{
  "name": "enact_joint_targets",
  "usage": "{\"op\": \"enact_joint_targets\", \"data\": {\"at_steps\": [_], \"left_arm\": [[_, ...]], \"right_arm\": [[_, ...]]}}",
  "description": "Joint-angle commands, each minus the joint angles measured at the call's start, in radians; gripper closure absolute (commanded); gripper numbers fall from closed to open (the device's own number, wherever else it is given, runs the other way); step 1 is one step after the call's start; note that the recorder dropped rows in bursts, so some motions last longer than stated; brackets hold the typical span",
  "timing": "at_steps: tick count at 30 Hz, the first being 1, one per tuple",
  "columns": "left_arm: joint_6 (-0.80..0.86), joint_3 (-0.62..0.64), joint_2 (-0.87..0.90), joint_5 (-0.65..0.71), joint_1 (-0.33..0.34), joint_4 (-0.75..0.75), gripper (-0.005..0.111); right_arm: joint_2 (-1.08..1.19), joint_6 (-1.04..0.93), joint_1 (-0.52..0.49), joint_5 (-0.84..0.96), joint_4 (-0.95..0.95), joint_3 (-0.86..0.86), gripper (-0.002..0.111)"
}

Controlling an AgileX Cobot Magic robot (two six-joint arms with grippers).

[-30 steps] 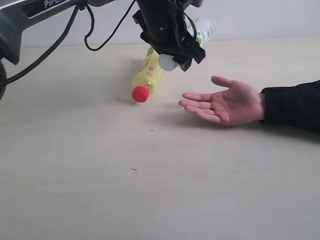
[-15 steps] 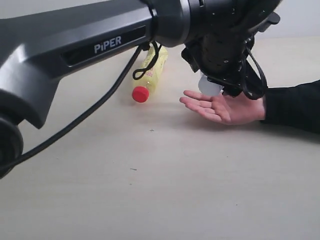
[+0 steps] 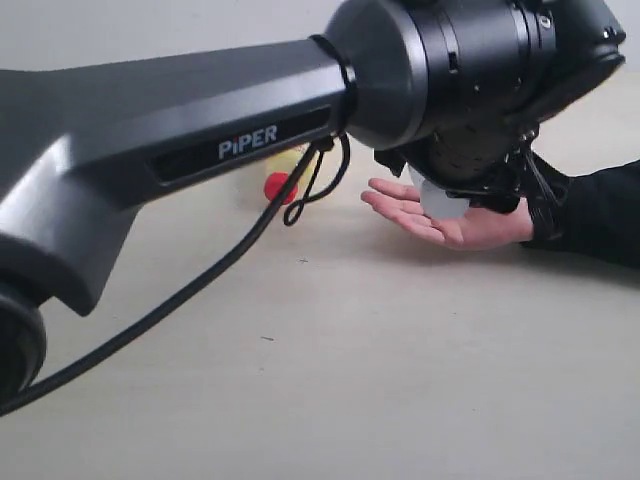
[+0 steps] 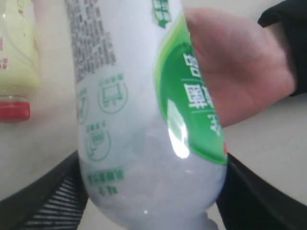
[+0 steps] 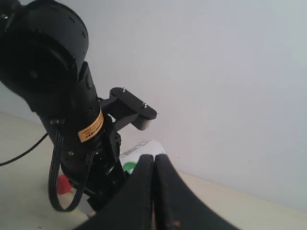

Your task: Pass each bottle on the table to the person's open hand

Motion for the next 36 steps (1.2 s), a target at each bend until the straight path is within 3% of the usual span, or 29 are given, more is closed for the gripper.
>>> {"op": "enact_joint_targets", "data": {"at_steps": [1,7,16,30,33,36], "left_arm": [[-0.135,0.078,-0.011,-0.012,-0.024,0.037,0.107],[-0.196,0.169,-0.008,-0.064,-0.035,0.055,0.107],[-0.285,0.184,0.005,-0.239,-0.045,0.042,0.107],[-0.247,0.184,0.038,-0.254,-0.045,-0.005,0.106],[-0.211,0.184,0.041,-0.26,-0.045,-0.035,0.098],[-0.207,0.184,0.041,-0.26,-0.045,-0.038,0.079]], "right_arm": [[-0.004,0.001,-0.003,-0.008,0.002,0.002,0.108],[-0.004,0.001,-0.003,-0.008,0.002,0.002,0.108],[-0.004,0.001,-0.003,-0.008,0.002,0.002,0.108],[-0.004,0.001,-0.003,-0.008,0.002,0.002,0.108],[-0.004,0.001,-0.003,-0.008,0.002,0.002,0.108],[-0.004,0.001,-0.003,-0.008,0.002,0.002,0.108]]}}
